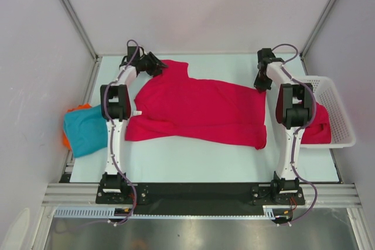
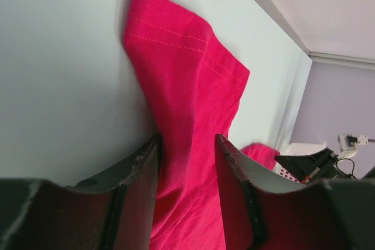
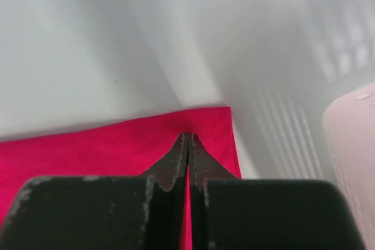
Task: Fold and stack the t-shirts
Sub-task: Grap the side of the flattened tshirt furthest away from the robot with both arms, then fold the other side of the tshirt into a rectangle
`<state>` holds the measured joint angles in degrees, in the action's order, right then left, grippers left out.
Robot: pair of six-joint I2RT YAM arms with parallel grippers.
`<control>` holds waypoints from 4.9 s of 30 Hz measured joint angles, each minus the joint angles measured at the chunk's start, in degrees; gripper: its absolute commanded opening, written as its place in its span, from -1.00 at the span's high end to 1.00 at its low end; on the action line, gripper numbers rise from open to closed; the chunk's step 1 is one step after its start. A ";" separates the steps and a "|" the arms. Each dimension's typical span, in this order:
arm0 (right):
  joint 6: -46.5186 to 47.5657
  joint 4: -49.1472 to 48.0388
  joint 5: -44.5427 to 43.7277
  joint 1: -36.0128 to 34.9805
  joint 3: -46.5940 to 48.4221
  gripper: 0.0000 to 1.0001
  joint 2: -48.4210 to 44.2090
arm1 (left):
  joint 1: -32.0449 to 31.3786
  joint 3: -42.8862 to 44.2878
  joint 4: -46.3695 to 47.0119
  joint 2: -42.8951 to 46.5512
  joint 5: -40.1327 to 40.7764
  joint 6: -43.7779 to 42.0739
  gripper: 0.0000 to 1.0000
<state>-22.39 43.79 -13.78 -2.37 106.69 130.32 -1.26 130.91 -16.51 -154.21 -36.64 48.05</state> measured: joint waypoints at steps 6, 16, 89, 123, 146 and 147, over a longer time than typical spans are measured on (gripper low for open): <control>0.79 0.02 -1.68 -0.09 -0.66 1.00 -3.67 | 0.00 -0.68 -2.89 2.10 0.52 -1.88 0.08; 1.40 0.68 -2.25 1.05 -0.90 0.18 -6.40 | 0.00 -0.87 -5.92 7.32 1.57 -5.25 0.08; 3.19 2.19 1.18 0.74 -2.93 1.00 -12.83 | 0.26 -10.73 -11.93 21.24 10.58 -13.68 1.00; -0.76 4.07 -5.77 -4.09 -36.44 1.00 -38.91 | -1.27 -67.25 -12.09 72.63 17.11 -21.70 0.99; -3.30 6.12 -6.60 -5.27 -44.78 1.00 -41.07 | -1.27 -79.10 -14.51 78.31 18.53 -23.12 1.00; -3.32 6.19 -6.60 -5.51 -44.87 1.00 -41.07 | -1.27 -79.30 -14.51 78.51 18.53 -23.12 1.00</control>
<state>-25.71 49.98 -20.38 -7.88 61.82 89.25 -2.52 51.62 -31.03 -75.70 -18.11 24.93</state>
